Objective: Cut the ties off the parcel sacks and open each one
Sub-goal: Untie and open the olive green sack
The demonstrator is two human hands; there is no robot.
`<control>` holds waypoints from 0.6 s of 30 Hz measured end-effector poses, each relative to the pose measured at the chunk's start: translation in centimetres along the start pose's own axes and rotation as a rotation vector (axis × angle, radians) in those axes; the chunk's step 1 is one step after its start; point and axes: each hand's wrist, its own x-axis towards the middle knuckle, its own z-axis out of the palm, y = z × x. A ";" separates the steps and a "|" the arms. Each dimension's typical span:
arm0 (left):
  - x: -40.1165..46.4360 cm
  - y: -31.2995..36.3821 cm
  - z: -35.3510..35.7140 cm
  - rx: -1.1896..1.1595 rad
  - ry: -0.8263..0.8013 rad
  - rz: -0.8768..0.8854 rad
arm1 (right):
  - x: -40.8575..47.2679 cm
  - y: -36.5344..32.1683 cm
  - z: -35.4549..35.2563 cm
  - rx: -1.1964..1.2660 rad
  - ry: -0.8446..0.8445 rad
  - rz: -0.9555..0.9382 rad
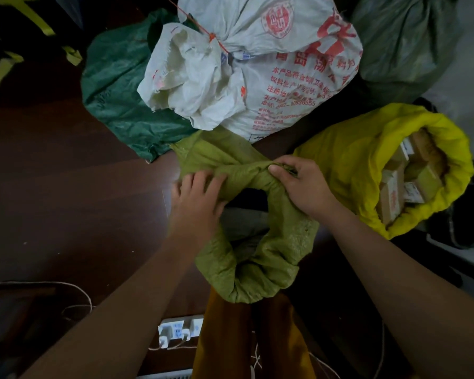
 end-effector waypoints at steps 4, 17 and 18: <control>0.3 -1.4 0.5 -0.222 0.034 -0.131 | 0.3 0.2 0.0 0.050 -0.008 0.053; 2.1 -1.3 2.4 -0.530 -0.049 -0.288 | 1.5 -0.2 -0.3 -0.070 -0.059 0.026; 2.1 -1.2 2.4 -0.635 -0.037 -0.331 | 1.7 0.1 -0.3 -0.272 -0.033 -0.026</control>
